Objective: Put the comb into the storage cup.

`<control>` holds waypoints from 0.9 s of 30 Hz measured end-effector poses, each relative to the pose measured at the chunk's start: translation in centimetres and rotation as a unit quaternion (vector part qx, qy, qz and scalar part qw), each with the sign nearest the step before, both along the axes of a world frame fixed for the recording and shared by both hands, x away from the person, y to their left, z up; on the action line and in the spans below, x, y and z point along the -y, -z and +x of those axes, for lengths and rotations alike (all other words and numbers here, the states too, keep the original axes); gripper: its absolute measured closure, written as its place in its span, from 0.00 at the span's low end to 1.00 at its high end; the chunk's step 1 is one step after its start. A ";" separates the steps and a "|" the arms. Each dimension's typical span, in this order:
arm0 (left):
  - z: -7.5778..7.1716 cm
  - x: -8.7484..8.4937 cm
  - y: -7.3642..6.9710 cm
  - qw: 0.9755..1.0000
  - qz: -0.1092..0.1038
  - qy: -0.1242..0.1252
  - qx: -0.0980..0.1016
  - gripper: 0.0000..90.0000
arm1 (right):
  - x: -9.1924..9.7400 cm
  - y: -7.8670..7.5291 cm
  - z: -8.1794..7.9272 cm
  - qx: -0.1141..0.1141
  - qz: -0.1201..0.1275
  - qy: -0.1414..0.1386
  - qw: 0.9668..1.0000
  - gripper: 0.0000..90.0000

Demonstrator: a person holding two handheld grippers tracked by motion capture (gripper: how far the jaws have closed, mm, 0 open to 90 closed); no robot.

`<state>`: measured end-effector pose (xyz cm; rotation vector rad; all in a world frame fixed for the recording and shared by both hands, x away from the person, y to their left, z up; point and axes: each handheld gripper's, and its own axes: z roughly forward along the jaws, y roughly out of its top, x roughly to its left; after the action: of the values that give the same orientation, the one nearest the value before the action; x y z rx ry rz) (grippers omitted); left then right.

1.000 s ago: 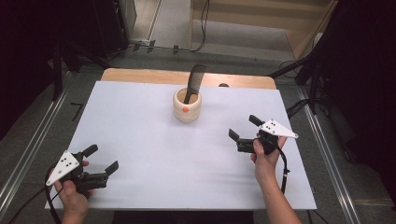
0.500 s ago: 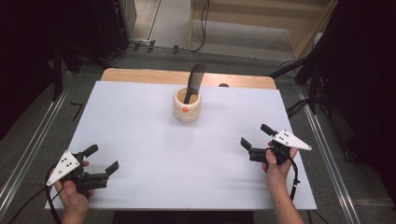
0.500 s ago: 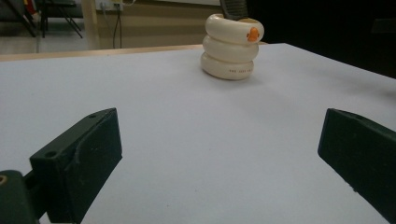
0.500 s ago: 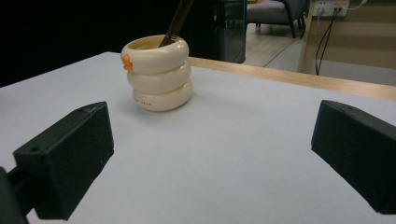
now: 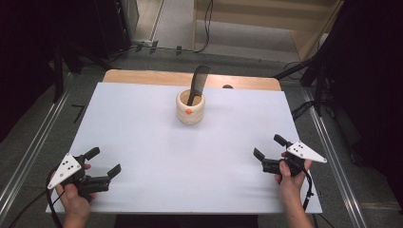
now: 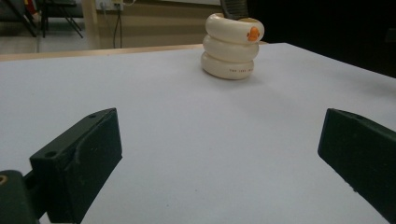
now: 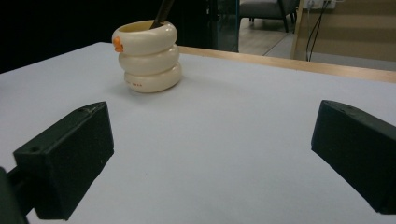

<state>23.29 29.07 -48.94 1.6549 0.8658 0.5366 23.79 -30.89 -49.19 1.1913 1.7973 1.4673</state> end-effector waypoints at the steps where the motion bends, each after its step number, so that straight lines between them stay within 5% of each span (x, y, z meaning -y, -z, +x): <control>1: 0.0 0.0 0.0 1.000 0.000 0.000 0.000 0.00 | 0.1 0.1 -0.1 0.001 0.001 0.000 1.000 0.00; 27: 0.0 0.1 0.0 1.000 0.004 -0.006 -0.001 0.00 | 4.9 1.4 -4.4 -0.004 -0.004 0.033 0.999 0.00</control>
<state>23.32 28.99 -48.95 1.6584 0.8762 0.5481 19.42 -35.76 -50.62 1.2426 1.7497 1.4193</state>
